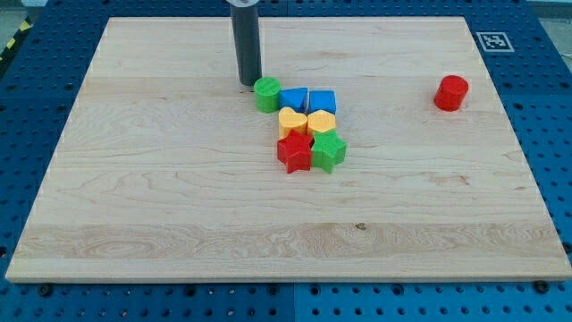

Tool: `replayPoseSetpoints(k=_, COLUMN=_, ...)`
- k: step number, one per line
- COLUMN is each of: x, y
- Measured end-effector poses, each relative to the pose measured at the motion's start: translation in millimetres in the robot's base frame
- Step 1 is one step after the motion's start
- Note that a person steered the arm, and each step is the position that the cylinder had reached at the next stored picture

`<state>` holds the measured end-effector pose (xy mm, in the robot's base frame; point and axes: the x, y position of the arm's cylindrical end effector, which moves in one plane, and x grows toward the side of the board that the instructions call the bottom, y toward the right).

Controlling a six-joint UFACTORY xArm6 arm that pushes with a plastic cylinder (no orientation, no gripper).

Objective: Move green circle towards blue triangle

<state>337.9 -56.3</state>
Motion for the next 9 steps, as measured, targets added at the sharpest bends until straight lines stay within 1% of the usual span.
replayPoseSetpoints(k=3, x=13, y=0)
replayPoseSetpoints(k=4, x=-3, y=1)
replayPoseSetpoints(k=5, x=-22, y=20)
replayPoseSetpoints(k=6, x=-6, y=35)
replayPoseSetpoints(k=7, x=-1, y=37)
replayPoseSetpoints(k=8, x=17, y=37)
replayPoseSetpoints(k=9, x=21, y=37)
